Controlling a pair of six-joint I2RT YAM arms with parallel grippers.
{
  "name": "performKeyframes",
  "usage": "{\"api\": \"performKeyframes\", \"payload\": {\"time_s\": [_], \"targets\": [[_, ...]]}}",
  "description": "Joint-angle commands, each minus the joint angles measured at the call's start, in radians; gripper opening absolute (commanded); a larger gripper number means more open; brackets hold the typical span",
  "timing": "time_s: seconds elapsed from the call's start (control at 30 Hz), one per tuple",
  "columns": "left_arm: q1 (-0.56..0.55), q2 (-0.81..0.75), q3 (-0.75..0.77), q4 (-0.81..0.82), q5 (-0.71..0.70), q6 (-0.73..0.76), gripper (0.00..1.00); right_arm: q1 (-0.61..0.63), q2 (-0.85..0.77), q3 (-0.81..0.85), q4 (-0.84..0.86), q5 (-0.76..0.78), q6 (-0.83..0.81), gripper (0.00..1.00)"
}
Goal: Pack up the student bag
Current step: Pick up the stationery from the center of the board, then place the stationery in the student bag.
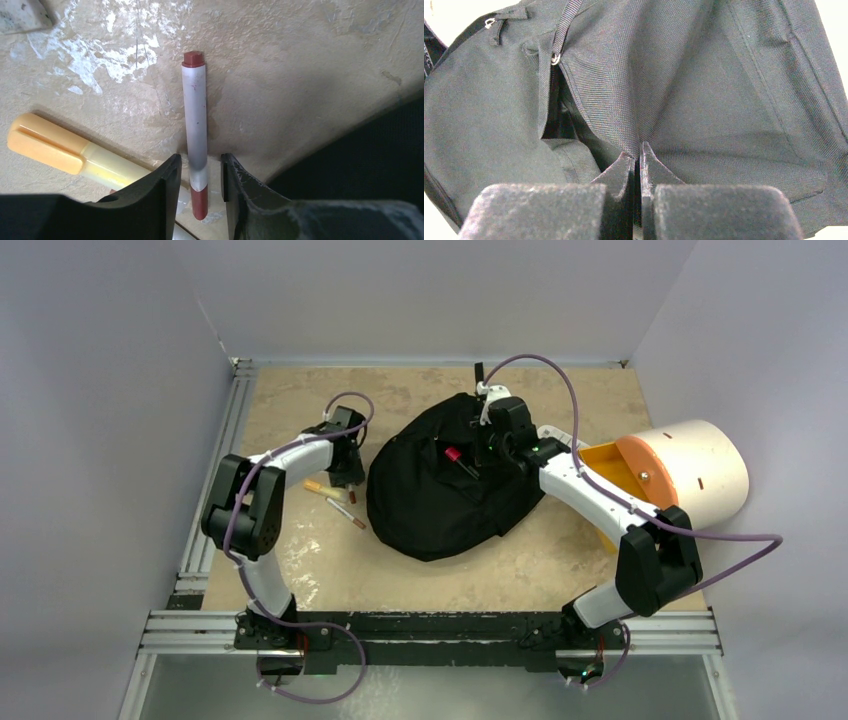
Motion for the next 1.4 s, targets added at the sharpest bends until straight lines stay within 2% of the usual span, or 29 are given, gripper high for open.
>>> {"api": "performKeyframes", "payload": {"time_s": [0.0,0.23,0.53,0.8,1.03,1.07,1.1,1.17,1.37], "targets": [[0.013,0.022,0.044,0.028,-0.021,0.019,0.32,0.003,-0.044,0.005,0.041,-0.044,0.021,0.0],[0.013,0.051,0.048,0.023,-0.009,0.012,0.23,0.003,-0.045,0.003,0.04,-0.041,0.021,0.0],[0.013,-0.049,0.068,-0.014,0.016,-0.011,0.0,0.004,-0.047,0.0,0.048,-0.039,0.028,0.0],[0.012,-0.22,0.044,-0.051,0.065,-0.031,0.0,0.003,-0.049,0.004,0.048,-0.042,0.031,0.0],[0.007,-0.352,0.057,-0.079,0.164,-0.067,0.0,0.003,-0.057,-0.003,0.049,-0.039,0.035,0.0],[-0.001,-0.366,0.058,-0.074,0.202,-0.075,0.0,0.003,-0.056,-0.002,0.049,-0.041,0.036,0.0],[-0.079,-0.387,0.074,-0.072,0.214,-0.114,0.0,0.003,-0.057,-0.002,0.053,-0.041,0.042,0.0],[-0.154,-0.384,0.084,-0.061,0.224,-0.155,0.0,0.004,-0.059,-0.002,0.057,-0.044,0.046,0.0],[-0.321,-0.318,0.089,0.059,0.31,-0.252,0.0,0.003,-0.064,0.003,0.063,-0.047,0.053,0.0]]}}
